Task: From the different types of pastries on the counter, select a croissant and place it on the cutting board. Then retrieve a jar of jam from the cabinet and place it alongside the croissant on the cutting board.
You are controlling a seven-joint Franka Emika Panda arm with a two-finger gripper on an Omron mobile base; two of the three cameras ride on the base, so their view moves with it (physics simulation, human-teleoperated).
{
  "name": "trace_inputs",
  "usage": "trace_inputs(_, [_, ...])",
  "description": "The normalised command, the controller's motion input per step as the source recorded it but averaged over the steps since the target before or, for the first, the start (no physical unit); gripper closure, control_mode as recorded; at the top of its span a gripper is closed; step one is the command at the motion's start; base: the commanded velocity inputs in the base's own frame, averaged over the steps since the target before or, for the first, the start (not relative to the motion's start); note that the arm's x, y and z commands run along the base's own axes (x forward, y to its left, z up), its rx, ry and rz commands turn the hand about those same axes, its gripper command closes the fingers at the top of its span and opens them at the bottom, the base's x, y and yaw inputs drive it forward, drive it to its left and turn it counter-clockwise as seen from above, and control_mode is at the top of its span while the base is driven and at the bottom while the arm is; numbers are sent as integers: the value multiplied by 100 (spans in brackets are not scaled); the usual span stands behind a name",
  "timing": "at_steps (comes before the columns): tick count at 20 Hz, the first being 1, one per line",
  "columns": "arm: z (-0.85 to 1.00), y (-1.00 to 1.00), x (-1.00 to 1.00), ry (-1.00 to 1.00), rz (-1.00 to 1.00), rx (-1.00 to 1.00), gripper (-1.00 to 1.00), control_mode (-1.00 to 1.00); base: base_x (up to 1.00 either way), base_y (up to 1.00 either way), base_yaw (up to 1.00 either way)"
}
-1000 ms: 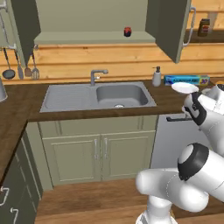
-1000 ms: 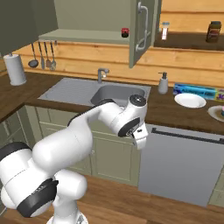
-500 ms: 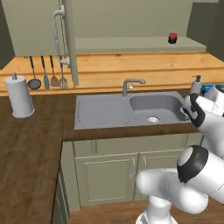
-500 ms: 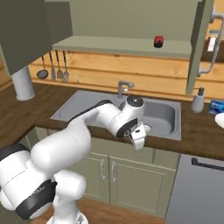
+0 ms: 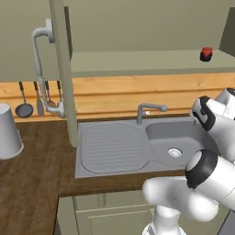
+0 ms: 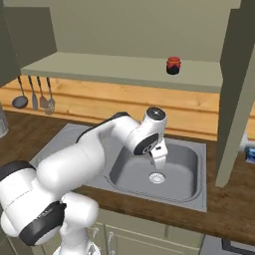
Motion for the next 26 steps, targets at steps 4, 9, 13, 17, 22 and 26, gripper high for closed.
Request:
trace_inputs(4, [11, -4, 0, -21, 16, 3, -100, -100, 19, -14, 5])
trace_inputs(9, [90, 0, -2, -67, 39, -7, -100, -100, 0, 0, 0])
trace_inputs(13, [100, 10, -2, -43, 21, -28, -100, -100, 0, 0, 0])
trace_inputs(17, [99, 4, 0, -21, 2, -33, -100, -100, 0, 0, 0])
trace_inputs(22, [68, -3, -1, -16, 0, -37, -100, -100, 0, 0, 0])
trace_inputs(26, [85, -6, 0, -18, 0, -30, -100, -100, 0, 0, 0])
